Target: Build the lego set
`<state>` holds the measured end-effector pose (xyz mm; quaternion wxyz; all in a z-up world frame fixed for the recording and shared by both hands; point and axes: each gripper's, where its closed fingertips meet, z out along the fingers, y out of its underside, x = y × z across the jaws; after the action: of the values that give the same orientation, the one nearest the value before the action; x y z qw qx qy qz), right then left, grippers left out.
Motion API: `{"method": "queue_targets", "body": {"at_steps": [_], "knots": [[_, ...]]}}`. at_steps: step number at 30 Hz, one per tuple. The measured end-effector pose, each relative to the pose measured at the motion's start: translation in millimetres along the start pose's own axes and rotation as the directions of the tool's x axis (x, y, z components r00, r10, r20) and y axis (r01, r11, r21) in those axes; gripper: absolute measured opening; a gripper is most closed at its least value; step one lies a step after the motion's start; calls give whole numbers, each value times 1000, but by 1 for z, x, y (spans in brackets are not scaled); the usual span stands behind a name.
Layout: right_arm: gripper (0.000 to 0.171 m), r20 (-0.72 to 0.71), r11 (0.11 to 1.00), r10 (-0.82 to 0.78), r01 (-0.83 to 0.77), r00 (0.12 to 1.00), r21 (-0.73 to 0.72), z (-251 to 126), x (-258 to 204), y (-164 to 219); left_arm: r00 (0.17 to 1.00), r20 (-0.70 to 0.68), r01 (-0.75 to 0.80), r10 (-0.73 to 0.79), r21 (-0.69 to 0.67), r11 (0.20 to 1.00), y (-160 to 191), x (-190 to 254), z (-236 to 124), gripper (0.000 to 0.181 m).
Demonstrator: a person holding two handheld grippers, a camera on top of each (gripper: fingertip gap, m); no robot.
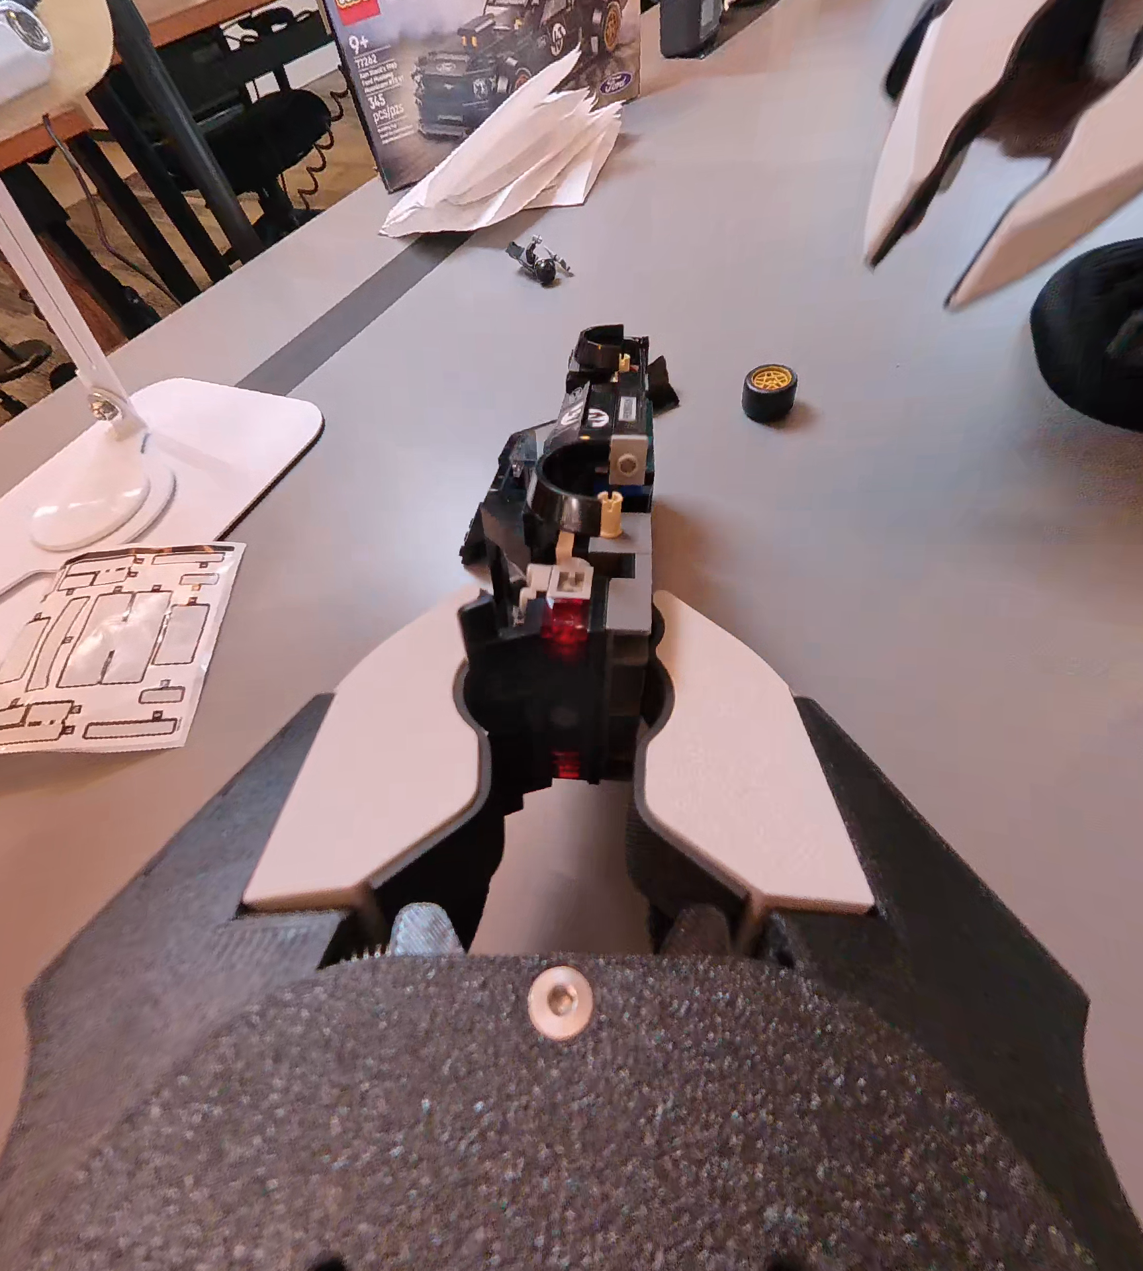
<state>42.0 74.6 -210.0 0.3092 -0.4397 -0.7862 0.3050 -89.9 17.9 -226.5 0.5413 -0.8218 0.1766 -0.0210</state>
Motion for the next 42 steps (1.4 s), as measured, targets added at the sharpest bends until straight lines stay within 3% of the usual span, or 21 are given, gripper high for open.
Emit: {"method": "queue_targets", "body": {"at_steps": [4, 6, 8, 12, 19, 23, 25, 26, 28, 31, 34, 35, 38, 40, 41, 42], "knots": [[24, -114, 931, 306, -322, 945, -172, -89, -3, 88, 1000, 5, -11, 11, -2, 1000, 0, 0, 1, 41], [28, -125, 890, 370, -390, 921, -235, -124, -26, 111, 1000, 4, -13, 13, -3, 1000, 0, 0, 1, 41], [39, -123, 882, 385, -404, 915, -242, -132, -45, 113, 1000, 1, -16, 16, -3, 1000, 0, 0, 1, 41], [46, -119, 919, 318, -336, 941, -207, -99, -52, 98, 1000, 3, -26, 26, -1, 1000, -1, 0, 2, 41], [49, -168, 940, 302, -322, 938, -110, -16, 21, 69, 999, 14, -39, 39, -4, 999, 0, -1, 2, 41], [67, -201, 945, 271, -301, 941, -132, 38, 66, 69, 999, 9, -31, 31, -8, 999, 2, -2, 2, 41], [38, -181, 958, 247, -268, 952, -101, 54, 77, 60, 999, 9, -33, 33, -9, 999, 3, -2, 2, 41], [12, -153, 963, 235, -251, 960, -100, 57, 78, 56, 999, 10, -36, 36, -10, 999, 3, -2, 2, 41], [0, -135, 963, 239, -253, 962, -93, 56, 83, 48, 999, 12, -40, 40, -13, 999, 4, -2, 2, 41], [0, -116, 969, 225, -235, 968, -81, 52, 85, 40, 999, 14, -48, 48, -15, 999, 4, -1, 2, 41], [5, -238, 971, 225, -238, 945, -25, 40, 124, 29, 999, 12, -48, 48, -14, 999, 4, -2, 2, 41], [29, -296, 969, 229, -246, 928, -21, 35, 146, 27, 999, 12, -46, 47, -15, 999, 4, -2, 2, 41], [56, -423, 938, 175, -282, 889, -204, 36, 216, 65, 999, 13, -47, 47, -16, 999, 4, -1, 2, 41], [50, -320, 859, 277, -383, 906, -341, 55, 217, 100, 999, 14, -50, 50, -18, 999, 4, -1, 2, 41], [28, -326, 841, 282, -396, 902, -368, 58, 220, 109, 999, 14, -51, 51, -19, 999, 5, -1, 2, 41], [27, -329, 836, 286, -402, 900, -374, 59, 221, 110, 999, 14, -50, 50, -20, 999, 5, -1, 2, 41]]}}
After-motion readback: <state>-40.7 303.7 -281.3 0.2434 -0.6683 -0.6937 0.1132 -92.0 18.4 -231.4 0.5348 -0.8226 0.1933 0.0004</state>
